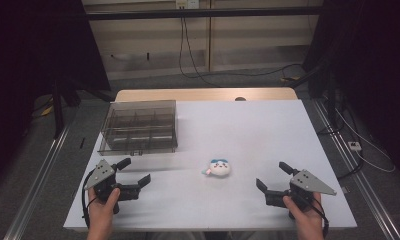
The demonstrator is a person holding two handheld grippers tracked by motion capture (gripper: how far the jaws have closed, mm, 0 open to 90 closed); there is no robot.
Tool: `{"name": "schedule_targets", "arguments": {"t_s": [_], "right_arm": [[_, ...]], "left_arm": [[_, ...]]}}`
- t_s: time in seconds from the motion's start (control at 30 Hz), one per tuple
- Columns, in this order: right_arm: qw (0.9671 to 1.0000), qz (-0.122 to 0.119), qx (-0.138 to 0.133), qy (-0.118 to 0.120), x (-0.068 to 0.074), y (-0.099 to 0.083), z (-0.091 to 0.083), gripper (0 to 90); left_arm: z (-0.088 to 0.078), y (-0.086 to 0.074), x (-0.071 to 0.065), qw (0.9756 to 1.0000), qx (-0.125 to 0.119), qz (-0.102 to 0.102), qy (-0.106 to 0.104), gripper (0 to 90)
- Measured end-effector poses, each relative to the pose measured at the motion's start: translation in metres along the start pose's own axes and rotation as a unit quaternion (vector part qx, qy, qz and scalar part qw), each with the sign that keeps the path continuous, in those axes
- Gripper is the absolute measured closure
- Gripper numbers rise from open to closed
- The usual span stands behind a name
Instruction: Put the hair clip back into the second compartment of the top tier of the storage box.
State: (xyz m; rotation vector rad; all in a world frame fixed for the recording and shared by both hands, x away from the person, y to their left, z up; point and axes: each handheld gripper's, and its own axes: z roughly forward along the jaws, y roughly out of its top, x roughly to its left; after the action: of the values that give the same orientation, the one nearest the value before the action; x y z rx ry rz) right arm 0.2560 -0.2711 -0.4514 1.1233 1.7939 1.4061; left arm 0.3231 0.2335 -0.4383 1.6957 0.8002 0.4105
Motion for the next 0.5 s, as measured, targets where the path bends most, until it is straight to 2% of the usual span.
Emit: {"name": "schedule_targets", "arguments": {"t_s": [0.3, 0.5], "right_arm": [[1.0, -0.001, -0.002, -0.002, -0.001, 0.0, 0.0, 2.4], [1.0, -0.003, -0.004, -0.003, -0.002, 0.001, 0.0, 2.4]], "left_arm": [[0.002, 0.004, -0.006, 0.9999, 0.002, 0.009, -0.009, 3.3], [0.008, 0.01, -0.014, 0.9995, 0.004, 0.011, -0.03, 3.3]]}}
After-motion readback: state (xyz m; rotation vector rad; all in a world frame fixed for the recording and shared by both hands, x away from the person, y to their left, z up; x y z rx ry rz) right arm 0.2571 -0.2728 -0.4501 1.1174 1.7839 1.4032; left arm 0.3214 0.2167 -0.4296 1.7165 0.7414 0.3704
